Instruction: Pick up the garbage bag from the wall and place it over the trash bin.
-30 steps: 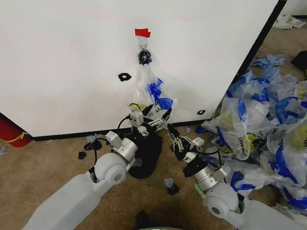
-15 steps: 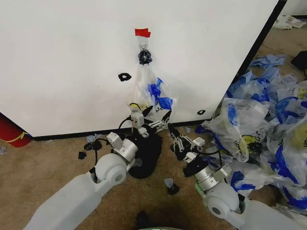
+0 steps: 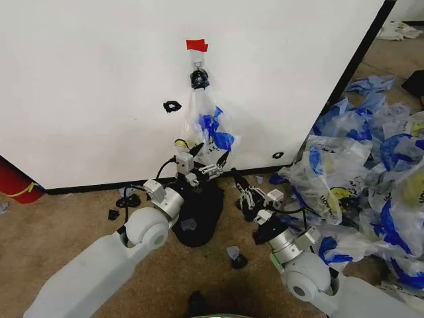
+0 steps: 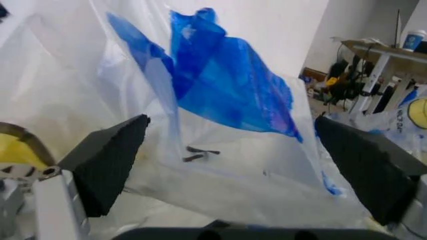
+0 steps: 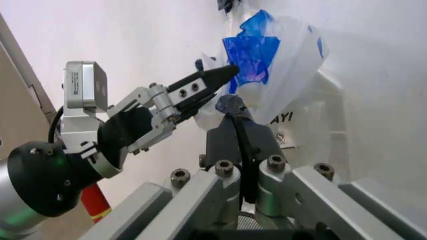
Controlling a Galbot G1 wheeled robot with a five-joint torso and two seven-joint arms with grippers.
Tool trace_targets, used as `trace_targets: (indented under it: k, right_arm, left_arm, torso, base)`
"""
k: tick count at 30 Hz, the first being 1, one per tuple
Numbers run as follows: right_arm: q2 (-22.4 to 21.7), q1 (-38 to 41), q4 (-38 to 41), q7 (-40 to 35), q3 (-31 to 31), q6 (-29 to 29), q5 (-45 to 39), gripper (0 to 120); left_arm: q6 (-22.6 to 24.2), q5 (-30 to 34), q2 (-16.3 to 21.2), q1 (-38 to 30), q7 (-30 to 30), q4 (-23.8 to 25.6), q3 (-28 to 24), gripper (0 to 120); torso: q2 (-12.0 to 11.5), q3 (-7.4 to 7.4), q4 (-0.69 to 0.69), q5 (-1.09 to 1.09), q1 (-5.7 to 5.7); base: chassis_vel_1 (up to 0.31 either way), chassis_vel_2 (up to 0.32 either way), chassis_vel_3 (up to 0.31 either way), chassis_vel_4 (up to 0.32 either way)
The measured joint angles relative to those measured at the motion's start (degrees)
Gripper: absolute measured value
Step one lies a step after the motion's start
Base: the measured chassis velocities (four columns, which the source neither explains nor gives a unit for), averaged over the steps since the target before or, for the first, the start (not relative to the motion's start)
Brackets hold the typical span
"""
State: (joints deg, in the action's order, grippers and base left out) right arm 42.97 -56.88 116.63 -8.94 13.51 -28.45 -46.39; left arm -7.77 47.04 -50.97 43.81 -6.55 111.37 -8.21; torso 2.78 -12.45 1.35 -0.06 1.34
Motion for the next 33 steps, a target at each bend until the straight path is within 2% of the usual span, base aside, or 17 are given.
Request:
trace_targets:
  k: [8,33]
  right_arm:
    - [0.37,0.23,0.16,0.0,0.36,0.0,0.01,0]
    - [0.41,0.29,0.55,-0.09,0.07,-0.05,0.05,0]
  left_arm:
    - [0.67,-0.99,1.06,0.99,-1.45,1.1,1.02,98]
    - [1.31,-0.89,0.09,1.35,-2.57,1.63,0.48,97]
  torso:
    - [0.0,0.0,0.0,0.0,0.0]
    - [0.0,0.0,0.0,0.0,0.0]
  base:
    - [0.0,0.0,0.0,0.0]
    - [0.0,0.0,0.0,0.0]
